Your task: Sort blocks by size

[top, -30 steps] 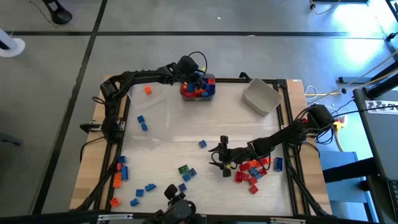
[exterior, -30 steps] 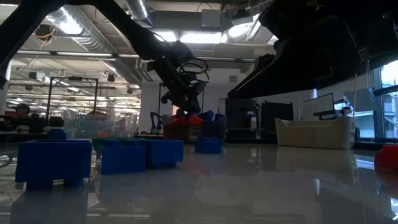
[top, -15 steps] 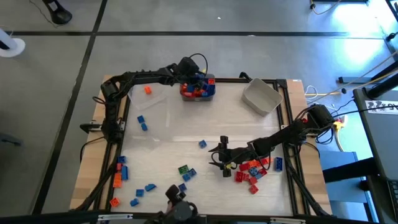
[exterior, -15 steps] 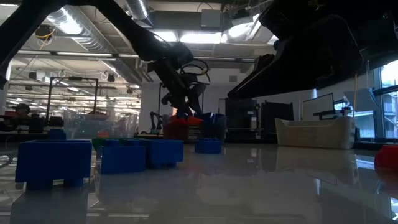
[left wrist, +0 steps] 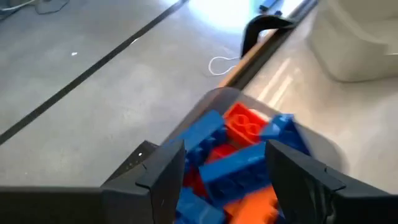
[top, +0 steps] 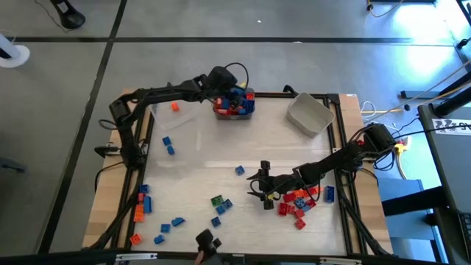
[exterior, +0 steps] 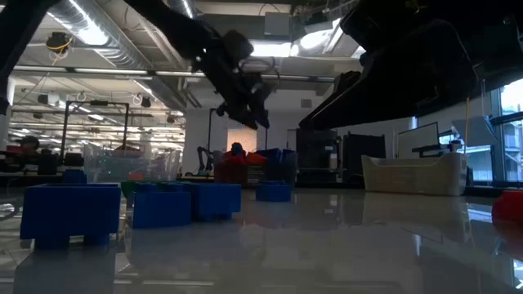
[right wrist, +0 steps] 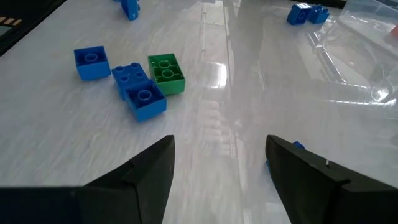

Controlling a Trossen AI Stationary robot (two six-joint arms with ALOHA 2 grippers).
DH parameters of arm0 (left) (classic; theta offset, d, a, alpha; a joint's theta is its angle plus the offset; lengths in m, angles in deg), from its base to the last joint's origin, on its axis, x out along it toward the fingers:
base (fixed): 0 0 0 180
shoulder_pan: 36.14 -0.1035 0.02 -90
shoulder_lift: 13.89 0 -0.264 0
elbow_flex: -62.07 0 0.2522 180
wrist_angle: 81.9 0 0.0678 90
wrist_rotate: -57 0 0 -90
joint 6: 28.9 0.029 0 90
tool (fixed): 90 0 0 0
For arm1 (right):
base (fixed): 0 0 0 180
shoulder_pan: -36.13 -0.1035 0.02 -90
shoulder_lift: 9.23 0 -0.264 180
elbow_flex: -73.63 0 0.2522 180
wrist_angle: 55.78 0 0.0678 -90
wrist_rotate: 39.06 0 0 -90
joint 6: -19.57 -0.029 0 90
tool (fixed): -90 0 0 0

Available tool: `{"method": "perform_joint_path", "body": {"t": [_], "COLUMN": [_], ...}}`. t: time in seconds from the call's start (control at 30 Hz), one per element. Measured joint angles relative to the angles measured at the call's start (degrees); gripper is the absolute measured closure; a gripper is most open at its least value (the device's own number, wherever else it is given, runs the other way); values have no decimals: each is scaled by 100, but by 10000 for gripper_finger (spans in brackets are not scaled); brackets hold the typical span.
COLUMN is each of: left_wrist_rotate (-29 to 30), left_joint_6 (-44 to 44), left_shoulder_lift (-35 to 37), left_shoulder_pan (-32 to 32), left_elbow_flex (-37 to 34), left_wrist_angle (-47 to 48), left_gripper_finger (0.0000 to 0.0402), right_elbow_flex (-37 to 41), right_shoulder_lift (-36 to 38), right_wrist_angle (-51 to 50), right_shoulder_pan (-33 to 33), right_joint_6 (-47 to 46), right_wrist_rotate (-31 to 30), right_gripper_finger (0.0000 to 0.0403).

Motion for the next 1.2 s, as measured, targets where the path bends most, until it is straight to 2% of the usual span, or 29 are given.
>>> {"method": "perform_joint_path", "body": {"t": [0.27, 0.5, 0.7, 0.9, 1.2], "left_wrist_rotate": [443, 870, 1507, 1562, 1566], "left_joint_6": [118, -771, -2222, -3853, -6297], "left_shoulder_lift": [1092, 1959, 2298, 2314, 2283], "left_shoulder_pan": [784, 2090, 3459, 4627, 6061], "left_elbow_flex": [7, 9, 9, 7, 7], "left_wrist_angle": [1219, 3064, 4438, 5516, 6290], "left_gripper_finger": [192, 192, 192, 192, 192], "right_elbow_flex": [0, 0, 0, 0, 0], "right_shoulder_lift": [0, 0, 0, 0, 0], "right_wrist_angle": [2, 0, 1, -1, 3], "right_shoulder_pan": [-2, -2, -2, -2, -2], "right_joint_6": [-2, -56, -149, -175, -297], "right_wrist_rotate": [0, 2, 194, 195, 195], "right_gripper_finger": [155, 155, 155, 155, 155]}}
